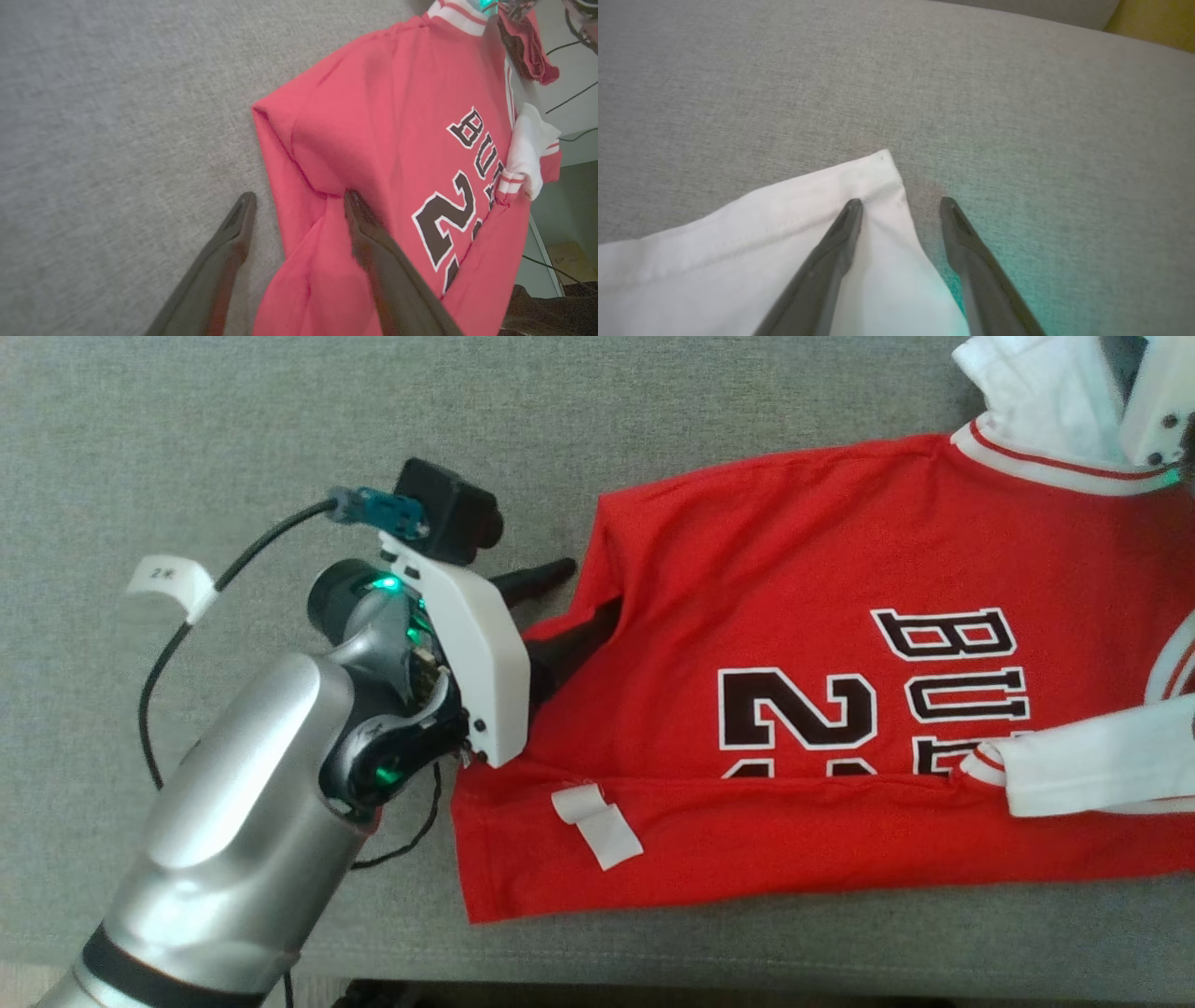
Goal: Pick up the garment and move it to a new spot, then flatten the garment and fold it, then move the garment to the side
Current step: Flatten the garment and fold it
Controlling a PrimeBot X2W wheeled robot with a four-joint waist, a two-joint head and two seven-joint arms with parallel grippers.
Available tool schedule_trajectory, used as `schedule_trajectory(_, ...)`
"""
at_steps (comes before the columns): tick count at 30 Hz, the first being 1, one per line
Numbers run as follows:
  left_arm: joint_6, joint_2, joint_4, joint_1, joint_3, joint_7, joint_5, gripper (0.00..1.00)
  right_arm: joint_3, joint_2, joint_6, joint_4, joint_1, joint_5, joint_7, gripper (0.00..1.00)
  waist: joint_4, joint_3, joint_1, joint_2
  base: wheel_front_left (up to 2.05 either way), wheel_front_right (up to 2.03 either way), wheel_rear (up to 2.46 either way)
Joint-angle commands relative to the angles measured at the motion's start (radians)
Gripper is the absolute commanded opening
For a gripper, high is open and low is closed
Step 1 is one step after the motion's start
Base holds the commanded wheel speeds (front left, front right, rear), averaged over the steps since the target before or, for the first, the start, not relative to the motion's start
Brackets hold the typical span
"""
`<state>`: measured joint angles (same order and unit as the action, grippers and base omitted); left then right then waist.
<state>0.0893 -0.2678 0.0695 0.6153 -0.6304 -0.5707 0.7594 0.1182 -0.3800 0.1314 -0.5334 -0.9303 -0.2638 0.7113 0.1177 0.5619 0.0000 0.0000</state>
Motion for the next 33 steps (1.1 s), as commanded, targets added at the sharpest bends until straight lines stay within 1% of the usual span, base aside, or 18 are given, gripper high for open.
schedule_trajectory(1, 0.005, -0.019, -0.004, -0.032, 0.001, -0.023, -0.003, 0.58, 0.033, 0.018, -0.001, 0.009, 0.018, -0.015, -0.003, 0.0, 0.0, 0.001, 0.0, 0.0, 0.0, 0.0, 0.0)
schedule_trajectory(2, 0.007, -0.018, -0.001, -0.033, -0.005, -0.023, -0.002, 0.25, 0.039, 0.018, -0.001, 0.01, 0.018, -0.023, -0.007, 0.0, 0.0, 0.001, 0.0, 0.0, 0.0, 0.0, 0.0)
schedule_trajectory(3, 0.009, -0.016, 0.003, -0.034, -0.009, -0.021, -0.003, 0.0, 0.045, 0.017, -0.001, 0.012, 0.017, -0.031, -0.014, 0.0, 0.0, 0.0, 0.0, 0.0, 0.0, 0.0, 0.0)
schedule_trajectory(5, 0.01, -0.016, 0.009, -0.033, -0.012, -0.016, -0.005, 0.0, 0.049, 0.015, -0.001, 0.015, 0.015, -0.038, -0.025, 0.0, -0.001, -0.001, 0.0, 0.0, 0.0, 0.0, 0.0)
schedule_trajectory(9, 0.008, -0.018, 0.026, -0.027, -0.002, 0.016, -0.014, 0.0, 0.033, 0.01, -0.001, 0.027, 0.003, -0.066, -0.097, 0.0, -0.004, -0.012, 0.0, 0.0, 0.0, 0.0, 0.0)
schedule_trajectory(12, -0.006, -0.03, 0.023, -0.03, 0.024, 0.046, -0.017, 0.0, 0.022, 0.002, -0.001, 0.041, 0.007, -0.089, -0.146, 0.0, -0.008, -0.027, 0.0, 0.0, 0.0, 0.0, 0.0)
schedule_trajectory(16, -0.023, -0.056, 0.002, -0.051, 0.059, 0.075, -0.011, 0.0, 0.016, -0.022, -0.001, 0.082, 0.039, -0.134, -0.183, 0.0, -0.017, -0.054, 0.0, 0.0, 0.0, 0.0, 0.0)
schedule_trajectory(21, -0.049, -0.079, -0.036, -0.086, 0.101, 0.104, 0.006, 0.0, -0.005, -0.059, -0.001, 0.153, 0.098, -0.181, -0.203, 0.0, -0.031, -0.088, 0.0, 0.0, 0.0, 0.0, 0.0)
schedule_trajectory(25, -0.068, -0.094, -0.053, -0.114, 0.127, 0.121, 0.016, 0.0, -0.028, -0.074, -0.001, 0.213, 0.158, -0.208, -0.209, 0.0, -0.041, -0.118, 0.0, 0.0, 0.0, 0.0, 0.0)
schedule_trajectory(30, -0.083, -0.097, -0.063, -0.143, 0.146, 0.137, 0.033, 0.0, -0.058, -0.08, -0.001, 0.304, 0.249, -0.232, -0.2, 0.0, -0.053, -0.149, 0.0, 0.0, 0.0, 0.0, 0.0)
schedule_trajectory(33, -0.082, -0.099, -0.065, -0.151, 0.148, 0.148, 0.033, 0.0, -0.085, -0.074, -0.001, 0.367, 0.31, -0.244, -0.194, 0.0, -0.06, -0.16, 0.0, 0.0, 0.0, 0.0, 0.0)
